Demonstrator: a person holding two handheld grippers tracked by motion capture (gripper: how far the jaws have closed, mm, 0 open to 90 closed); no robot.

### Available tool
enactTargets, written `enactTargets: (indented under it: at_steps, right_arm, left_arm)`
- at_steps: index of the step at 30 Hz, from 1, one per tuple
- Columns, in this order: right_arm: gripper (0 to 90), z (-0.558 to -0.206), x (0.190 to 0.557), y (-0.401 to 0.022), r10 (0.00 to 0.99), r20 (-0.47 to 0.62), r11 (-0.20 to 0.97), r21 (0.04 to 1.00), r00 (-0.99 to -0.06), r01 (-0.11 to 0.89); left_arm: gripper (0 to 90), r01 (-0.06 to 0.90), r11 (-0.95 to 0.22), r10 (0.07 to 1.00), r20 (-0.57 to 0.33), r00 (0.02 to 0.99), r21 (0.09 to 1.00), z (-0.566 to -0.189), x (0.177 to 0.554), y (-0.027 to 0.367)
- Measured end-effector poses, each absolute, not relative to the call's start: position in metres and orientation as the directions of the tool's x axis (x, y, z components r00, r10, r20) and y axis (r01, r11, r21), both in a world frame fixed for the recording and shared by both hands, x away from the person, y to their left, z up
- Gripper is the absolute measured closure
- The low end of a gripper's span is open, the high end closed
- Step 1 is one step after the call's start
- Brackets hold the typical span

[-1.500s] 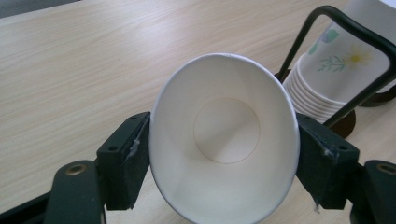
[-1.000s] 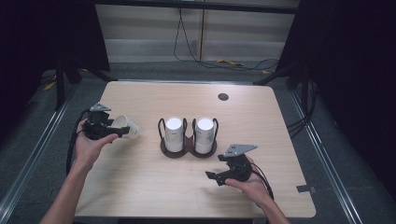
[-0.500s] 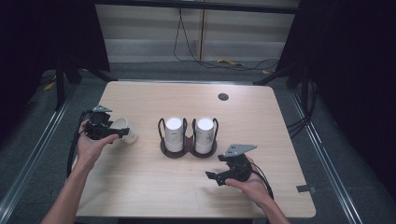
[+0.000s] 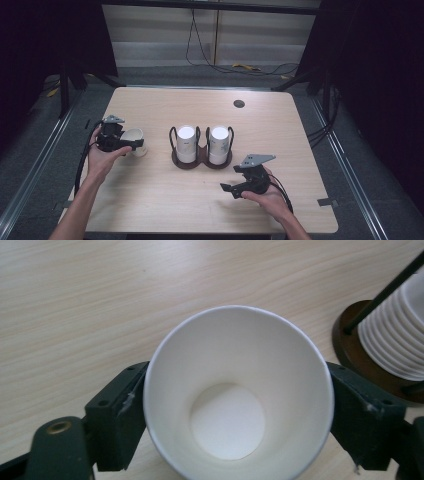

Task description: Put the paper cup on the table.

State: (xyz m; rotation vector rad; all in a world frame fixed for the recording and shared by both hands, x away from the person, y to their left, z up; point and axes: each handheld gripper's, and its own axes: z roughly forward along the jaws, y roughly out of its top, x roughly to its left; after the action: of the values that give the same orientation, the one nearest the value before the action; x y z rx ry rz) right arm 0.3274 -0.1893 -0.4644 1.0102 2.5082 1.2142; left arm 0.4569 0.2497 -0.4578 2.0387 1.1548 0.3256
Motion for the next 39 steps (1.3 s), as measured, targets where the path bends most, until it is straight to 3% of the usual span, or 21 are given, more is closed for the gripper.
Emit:
enactTargets:
  at_steps: [28,39]
  right_arm:
    - [18.3,-0.463,0.328,-0.193,0.649,0.144,0.414,0.757,-0.747,0.506]
    - [18.5,-0.463,0.329,-0.195,0.658,0.154,0.397,0.76,-0.737,0.514]
  left_arm:
    - [16.0,0.65,-0.278,0.792,-0.214,0.572,0.707,-0.481,0.447,0.266]
    - [16.3,0.635,-0.289,0.819,-0.158,0.552,0.717,-0.484,0.429,0.278]
